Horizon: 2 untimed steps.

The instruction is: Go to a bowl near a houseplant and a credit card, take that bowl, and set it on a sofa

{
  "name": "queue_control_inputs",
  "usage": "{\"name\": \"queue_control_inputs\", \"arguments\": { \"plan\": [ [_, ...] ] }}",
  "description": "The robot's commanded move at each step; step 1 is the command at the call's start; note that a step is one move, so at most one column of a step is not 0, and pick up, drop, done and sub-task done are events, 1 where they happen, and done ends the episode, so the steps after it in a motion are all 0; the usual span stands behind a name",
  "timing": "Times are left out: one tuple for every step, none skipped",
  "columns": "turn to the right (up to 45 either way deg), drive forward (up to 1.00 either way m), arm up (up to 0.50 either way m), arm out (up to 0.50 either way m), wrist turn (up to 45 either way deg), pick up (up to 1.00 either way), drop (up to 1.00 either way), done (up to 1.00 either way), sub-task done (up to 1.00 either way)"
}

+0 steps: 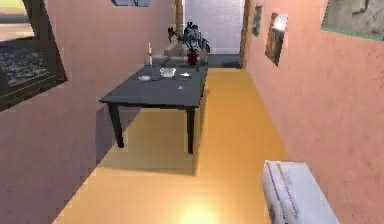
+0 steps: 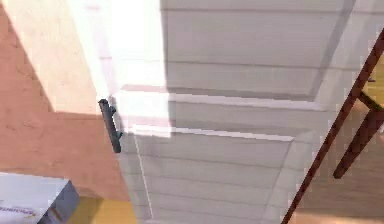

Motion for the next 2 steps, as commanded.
{"name": "queue_control_inputs", "arguments": {
  "plan": [
    [0.0, 1.00, 0.00, 0.00, 0.0, 0.00, 0.00, 0.00, 0.00],
    [0.0, 0.20, 0.00, 0.00, 0.0, 0.00, 0.00, 0.00, 0.00]
  ]
}}
